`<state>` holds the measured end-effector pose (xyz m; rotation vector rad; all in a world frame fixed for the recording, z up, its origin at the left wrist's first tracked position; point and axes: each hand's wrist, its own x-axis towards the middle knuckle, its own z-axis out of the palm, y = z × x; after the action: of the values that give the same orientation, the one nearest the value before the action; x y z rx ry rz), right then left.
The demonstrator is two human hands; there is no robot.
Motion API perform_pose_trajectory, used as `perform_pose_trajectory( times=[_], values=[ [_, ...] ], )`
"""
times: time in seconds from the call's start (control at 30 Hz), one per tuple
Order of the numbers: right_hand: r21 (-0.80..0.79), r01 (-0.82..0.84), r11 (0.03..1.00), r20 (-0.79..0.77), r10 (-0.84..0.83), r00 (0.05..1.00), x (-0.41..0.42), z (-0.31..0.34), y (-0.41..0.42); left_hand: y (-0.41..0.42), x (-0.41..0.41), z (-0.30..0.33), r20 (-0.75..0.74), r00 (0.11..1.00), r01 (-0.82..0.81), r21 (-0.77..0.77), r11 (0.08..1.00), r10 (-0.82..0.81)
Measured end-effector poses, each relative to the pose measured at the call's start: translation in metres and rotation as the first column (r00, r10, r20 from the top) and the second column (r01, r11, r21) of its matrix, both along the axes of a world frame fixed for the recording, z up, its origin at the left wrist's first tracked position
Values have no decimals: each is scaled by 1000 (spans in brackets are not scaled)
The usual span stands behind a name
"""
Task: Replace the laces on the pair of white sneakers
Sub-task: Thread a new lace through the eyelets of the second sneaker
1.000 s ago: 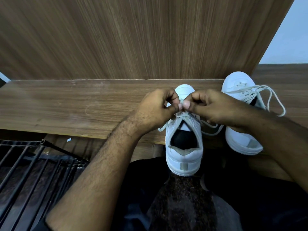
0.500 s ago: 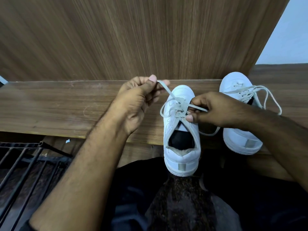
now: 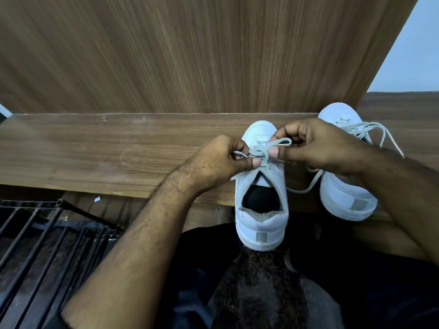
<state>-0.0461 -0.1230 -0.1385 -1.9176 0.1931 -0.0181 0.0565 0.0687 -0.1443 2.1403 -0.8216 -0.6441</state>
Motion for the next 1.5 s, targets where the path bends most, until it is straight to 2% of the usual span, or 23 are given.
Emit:
perform_pose_trajectory(
  times=[0.23,0.43,0.63,0.77,0.83,1.0,1.2,1.3,1.4,1.5],
  values=[
    [208,44,977,43,-54,998,1,3,0,-4,-3,3,79,996,-46,-53,997,51],
    [138,-121,983,-65,131,989,-3,0,7,-4,-3,2,83,996,-33,-29,999,35],
    [178,74,981,1,-76,997,3,0,6,-2,-2,3,53,998,-15,-37,999,17],
    [351,22,936,-68,2,998,1,1,7,-1,0,3,94,995,-14,-25,1000,17],
    [420,-5,908,-51,29,998,1,3,7,0,1,2,106,994,-15,-25,1000,18],
    [424,20,906,-6,-19,1000,3,8,6,1,3,1,122,992,-30,-11,999,31],
    [562,56,825,36,-93,995,3,17,8,1,3,4,95,994,-53,-23,998,55],
    [531,74,844,16,-98,995,4,15,9,3,4,5,67,997,-40,-34,999,42],
    [398,117,910,-5,-125,992,4,13,9,6,4,8,41,999,-27,-47,999,29],
    [265,105,958,10,-112,994,2,11,10,9,3,11,-55,997,-68,-124,990,61]
  ],
)
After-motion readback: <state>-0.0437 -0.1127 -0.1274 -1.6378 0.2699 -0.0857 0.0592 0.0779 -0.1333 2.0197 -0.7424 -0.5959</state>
